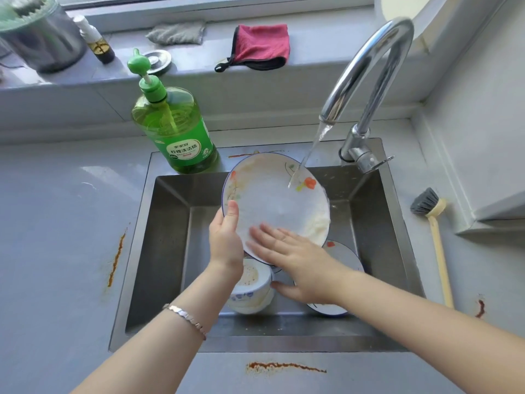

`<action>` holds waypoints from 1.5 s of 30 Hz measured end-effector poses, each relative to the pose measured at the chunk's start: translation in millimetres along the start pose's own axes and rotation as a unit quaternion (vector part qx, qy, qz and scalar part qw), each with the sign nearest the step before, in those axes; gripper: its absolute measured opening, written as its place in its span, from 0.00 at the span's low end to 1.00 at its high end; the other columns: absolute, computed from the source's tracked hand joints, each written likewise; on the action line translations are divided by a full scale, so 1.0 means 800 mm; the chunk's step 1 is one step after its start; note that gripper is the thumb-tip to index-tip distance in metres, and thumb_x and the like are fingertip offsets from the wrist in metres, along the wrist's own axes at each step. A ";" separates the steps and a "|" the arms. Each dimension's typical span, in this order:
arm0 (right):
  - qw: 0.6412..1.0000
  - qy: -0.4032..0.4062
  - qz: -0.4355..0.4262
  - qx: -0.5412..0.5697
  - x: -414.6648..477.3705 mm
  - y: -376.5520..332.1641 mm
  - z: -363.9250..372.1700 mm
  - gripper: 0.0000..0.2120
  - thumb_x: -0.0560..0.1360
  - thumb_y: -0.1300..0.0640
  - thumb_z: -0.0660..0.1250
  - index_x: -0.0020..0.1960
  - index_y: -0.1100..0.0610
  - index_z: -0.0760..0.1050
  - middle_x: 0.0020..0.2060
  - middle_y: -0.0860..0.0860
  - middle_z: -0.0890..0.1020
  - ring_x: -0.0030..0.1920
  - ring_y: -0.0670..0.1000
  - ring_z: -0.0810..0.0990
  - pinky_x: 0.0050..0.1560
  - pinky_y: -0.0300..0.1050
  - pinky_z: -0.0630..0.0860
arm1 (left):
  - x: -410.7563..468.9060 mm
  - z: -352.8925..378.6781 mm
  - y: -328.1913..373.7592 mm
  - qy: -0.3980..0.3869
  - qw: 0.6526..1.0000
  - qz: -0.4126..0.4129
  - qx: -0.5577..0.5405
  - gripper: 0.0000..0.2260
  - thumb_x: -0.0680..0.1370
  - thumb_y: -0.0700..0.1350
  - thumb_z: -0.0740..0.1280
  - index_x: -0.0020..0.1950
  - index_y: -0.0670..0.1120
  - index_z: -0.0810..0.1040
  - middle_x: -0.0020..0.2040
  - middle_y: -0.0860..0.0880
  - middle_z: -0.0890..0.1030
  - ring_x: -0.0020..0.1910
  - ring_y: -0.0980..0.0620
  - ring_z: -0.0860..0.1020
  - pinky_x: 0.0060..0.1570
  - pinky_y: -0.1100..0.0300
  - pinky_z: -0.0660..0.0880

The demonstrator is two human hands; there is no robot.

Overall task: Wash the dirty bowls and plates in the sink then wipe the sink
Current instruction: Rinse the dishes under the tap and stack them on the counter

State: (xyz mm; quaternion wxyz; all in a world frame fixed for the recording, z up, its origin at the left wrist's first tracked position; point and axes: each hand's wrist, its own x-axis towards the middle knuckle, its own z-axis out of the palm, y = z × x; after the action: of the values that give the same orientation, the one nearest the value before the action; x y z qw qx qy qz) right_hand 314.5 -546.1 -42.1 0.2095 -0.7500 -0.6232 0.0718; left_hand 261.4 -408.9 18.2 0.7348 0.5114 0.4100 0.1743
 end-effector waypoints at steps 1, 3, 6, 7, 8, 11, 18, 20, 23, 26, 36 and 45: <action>1.000 -0.012 -0.024 -0.014 -0.006 0.003 -0.002 0.36 0.68 0.52 0.66 0.73 0.53 0.57 0.73 0.53 0.62 0.73 0.53 0.60 0.72 0.45 0.54 | 0.003 -0.004 0.001 -0.003 1.000 0.007 0.002 0.11 0.81 0.44 0.56 0.57 0.45 0.76 0.60 0.41 0.79 0.62 0.42 0.76 0.66 0.43 0.68; 0.995 -0.022 -0.040 -0.086 -0.022 0.028 -0.005 0.32 0.69 0.53 0.59 0.73 0.52 0.58 0.72 0.51 0.64 0.71 0.52 0.64 0.70 0.44 0.55 | 0.007 -0.015 0.001 -0.021 1.000 0.017 0.016 0.10 0.81 0.44 0.56 0.56 0.48 0.77 0.59 0.43 0.80 0.61 0.43 0.76 0.65 0.43 0.69; 0.989 -0.008 0.035 -0.142 -0.033 0.055 -0.005 0.36 0.64 0.56 0.70 0.70 0.55 0.61 0.67 0.57 0.72 0.65 0.57 0.73 0.67 0.51 0.66 | 0.006 -0.019 0.001 -0.022 0.999 0.009 0.031 0.09 0.81 0.43 0.57 0.54 0.49 0.77 0.56 0.45 0.80 0.59 0.42 0.77 0.62 0.44 0.72; 0.990 0.003 0.056 -0.130 -0.028 0.049 0.000 0.37 0.63 0.57 0.73 0.69 0.57 0.62 0.66 0.58 0.73 0.64 0.58 0.74 0.65 0.52 0.68 | 0.005 -0.017 0.000 -0.010 1.000 -0.001 0.030 0.08 0.81 0.44 0.57 0.53 0.49 0.76 0.55 0.45 0.80 0.59 0.42 0.78 0.60 0.44 0.73; 0.993 0.019 0.051 -0.101 -0.022 0.038 0.005 0.34 0.65 0.58 0.71 0.68 0.57 0.63 0.65 0.59 0.74 0.64 0.58 0.74 0.64 0.50 0.68 | 0.005 -0.016 -0.001 0.003 1.000 -0.015 0.027 0.08 0.81 0.44 0.58 0.53 0.50 0.76 0.55 0.45 0.80 0.58 0.42 0.78 0.59 0.45 0.74; 0.998 0.046 -0.034 -0.020 -0.016 0.013 0.012 0.18 0.78 0.59 0.53 0.67 0.54 0.67 0.65 0.55 0.75 0.64 0.55 0.74 0.65 0.42 0.65 | 0.007 -0.017 0.000 -0.007 0.998 -0.047 0.028 0.09 0.81 0.46 0.57 0.54 0.48 0.76 0.55 0.44 0.81 0.54 0.43 0.80 0.52 0.49 0.78; 0.982 0.163 0.005 -0.090 -0.031 0.030 -0.004 0.20 0.80 0.65 0.49 0.58 0.60 0.79 0.56 0.59 0.81 0.56 0.60 0.80 0.51 0.53 0.80 | 0.029 -0.032 0.054 -0.166 0.973 -0.112 0.118 0.17 0.74 0.48 0.65 0.62 0.49 0.75 0.54 0.46 0.82 0.45 0.49 0.82 0.40 0.54 0.79; 0.976 0.202 0.035 -0.071 -0.023 0.007 -0.006 0.22 0.80 0.63 0.47 0.56 0.60 0.80 0.54 0.59 0.82 0.53 0.60 0.81 0.48 0.52 0.81 | 0.012 -0.024 0.049 -0.147 0.982 -0.066 0.094 0.23 0.65 0.43 0.68 0.61 0.48 0.73 0.54 0.46 0.81 0.44 0.49 0.82 0.33 0.57 0.80; 0.964 0.239 0.105 -0.051 -0.005 -0.026 0.000 0.23 0.79 0.62 0.46 0.55 0.59 0.81 0.53 0.58 0.82 0.52 0.58 0.82 0.47 0.47 0.80 | -0.037 -0.004 0.002 -0.077 0.996 -0.035 0.025 0.33 0.63 0.35 0.67 0.67 0.44 0.66 0.60 0.41 0.78 0.54 0.44 0.80 0.51 0.50 0.79; 0.959 0.241 0.146 0.000 0.007 -0.050 0.018 0.18 0.73 0.63 0.56 0.56 0.61 0.80 0.55 0.57 0.81 0.56 0.57 0.80 0.51 0.48 0.79 | -0.063 0.006 -0.026 -0.042 0.998 -0.046 -0.032 0.32 0.72 0.28 0.62 0.72 0.50 0.60 0.64 0.41 0.75 0.60 0.43 0.77 0.60 0.44 0.73; 0.993 -0.034 0.013 -0.110 -0.050 0.055 0.006 0.31 0.68 0.68 0.59 0.70 0.61 0.60 0.69 0.59 0.68 0.67 0.58 0.70 0.69 0.47 0.63 | -0.022 -0.044 0.012 -0.195 0.962 -0.100 0.165 0.34 0.62 0.34 0.57 0.61 0.66 0.64 0.51 0.57 0.77 0.45 0.56 0.77 0.29 0.58 0.76; 0.997 -0.067 -0.027 0.015 -0.030 0.008 0.015 0.35 0.66 0.63 0.59 0.72 0.61 0.58 0.72 0.56 0.60 0.73 0.53 0.57 0.73 0.36 0.42 | -0.002 -0.038 0.021 -0.199 0.963 -0.088 0.160 0.35 0.72 0.23 0.48 0.66 0.60 0.64 0.52 0.51 0.77 0.44 0.52 0.77 0.28 0.57 0.78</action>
State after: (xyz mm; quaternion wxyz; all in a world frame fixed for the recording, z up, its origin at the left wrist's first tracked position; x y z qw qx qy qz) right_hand 310.8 -567.2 -59.2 0.1798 -0.7233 -0.6548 0.1255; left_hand 239.7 -384.3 29.8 0.7228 0.6084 0.3214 -0.0641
